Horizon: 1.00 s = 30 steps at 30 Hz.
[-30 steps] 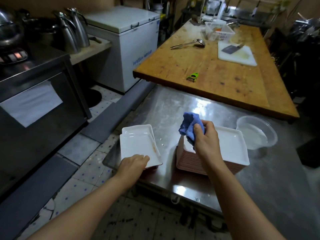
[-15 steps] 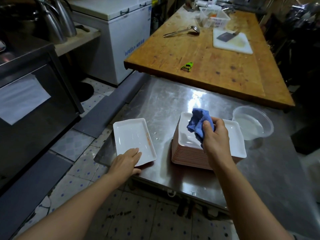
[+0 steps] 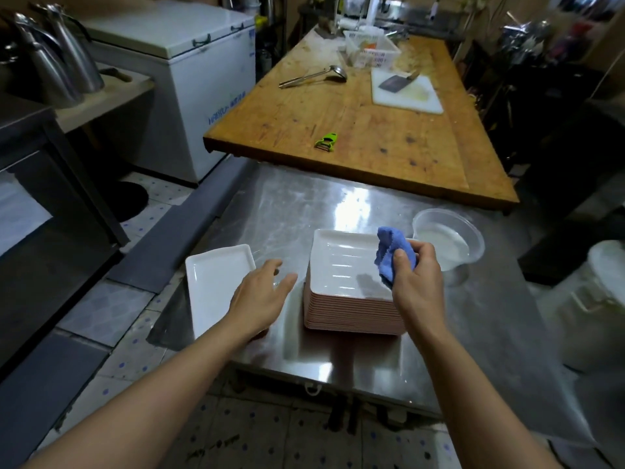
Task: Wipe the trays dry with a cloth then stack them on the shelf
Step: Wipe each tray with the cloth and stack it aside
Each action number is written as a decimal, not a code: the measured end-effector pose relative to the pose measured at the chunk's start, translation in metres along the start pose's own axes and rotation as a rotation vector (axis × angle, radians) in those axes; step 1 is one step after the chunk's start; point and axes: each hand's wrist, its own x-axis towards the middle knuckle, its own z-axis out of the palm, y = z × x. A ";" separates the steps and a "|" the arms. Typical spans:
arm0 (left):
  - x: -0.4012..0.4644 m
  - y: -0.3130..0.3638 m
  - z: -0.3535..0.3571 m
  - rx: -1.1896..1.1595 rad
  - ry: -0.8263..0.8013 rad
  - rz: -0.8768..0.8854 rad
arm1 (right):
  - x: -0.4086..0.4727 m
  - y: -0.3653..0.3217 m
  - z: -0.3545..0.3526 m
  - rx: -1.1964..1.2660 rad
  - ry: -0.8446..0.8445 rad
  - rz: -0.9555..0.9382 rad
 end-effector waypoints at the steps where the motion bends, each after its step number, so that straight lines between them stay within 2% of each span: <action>1: 0.005 0.012 0.000 -0.056 0.011 -0.021 | 0.002 0.003 -0.005 -0.054 0.031 -0.033; 5: 0.021 0.043 0.006 -0.049 -0.055 -0.084 | 0.011 0.020 -0.017 -0.313 0.019 -0.093; 9: 0.028 0.053 0.014 -0.013 -0.081 -0.097 | 0.011 0.040 -0.022 -0.853 -0.123 -0.114; 10: 0.028 0.054 0.015 -0.003 -0.067 -0.101 | 0.010 0.042 -0.022 -0.919 -0.145 -0.135; 13: 0.030 0.054 0.015 -0.005 -0.055 -0.099 | 0.013 0.039 -0.017 -0.873 -0.206 -0.097; 16: 0.030 0.055 0.012 -0.002 -0.068 -0.069 | 0.031 0.035 -0.013 -0.782 -0.217 0.038; 18: 0.028 0.056 0.009 0.000 -0.075 -0.046 | 0.043 0.036 -0.009 -0.861 -0.206 0.005; 23: 0.027 0.057 0.007 0.016 -0.090 -0.014 | 0.063 0.042 0.009 -0.731 -0.083 -0.050; 26: 0.028 0.053 0.007 0.005 -0.108 -0.005 | 0.062 0.048 0.020 -0.634 -0.113 -0.130; 30: 0.028 0.052 0.007 -0.024 -0.120 0.008 | 0.052 0.039 0.047 -0.580 -0.238 -0.289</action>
